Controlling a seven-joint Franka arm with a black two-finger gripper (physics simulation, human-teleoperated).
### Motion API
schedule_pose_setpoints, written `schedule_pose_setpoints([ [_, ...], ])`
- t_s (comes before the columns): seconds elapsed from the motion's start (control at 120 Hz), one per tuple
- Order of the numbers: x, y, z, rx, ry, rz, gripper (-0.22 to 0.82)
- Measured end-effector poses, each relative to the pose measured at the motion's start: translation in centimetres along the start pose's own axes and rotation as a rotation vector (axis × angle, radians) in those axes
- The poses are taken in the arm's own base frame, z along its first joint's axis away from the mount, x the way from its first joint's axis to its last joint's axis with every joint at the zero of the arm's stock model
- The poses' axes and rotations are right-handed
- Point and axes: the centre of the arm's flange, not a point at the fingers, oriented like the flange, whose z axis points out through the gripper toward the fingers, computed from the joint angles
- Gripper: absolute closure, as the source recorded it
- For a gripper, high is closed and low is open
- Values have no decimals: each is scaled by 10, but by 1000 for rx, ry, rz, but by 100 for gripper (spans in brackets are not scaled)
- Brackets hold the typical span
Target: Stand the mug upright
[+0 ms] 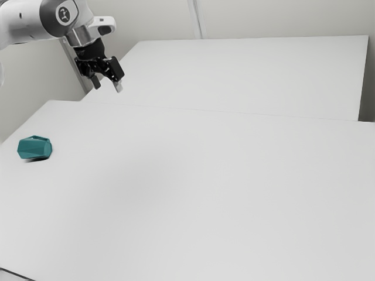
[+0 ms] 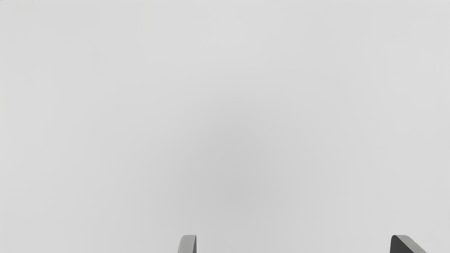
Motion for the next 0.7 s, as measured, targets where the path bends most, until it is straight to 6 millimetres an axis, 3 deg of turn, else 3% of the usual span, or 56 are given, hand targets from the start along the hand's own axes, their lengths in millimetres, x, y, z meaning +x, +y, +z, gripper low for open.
schedule_pose_setpoints([
  [0.342,1,1,4,-15,-2,-15,0],
  [0.417,-3,-9,0,-16,4,-37,0],
  [0.517,-21,-60,-8,-71,8,-129,0],
  [0.6,-51,-127,-16,-132,26,-222,0],
  [0.7,-103,-212,-22,-202,46,-325,0],
])
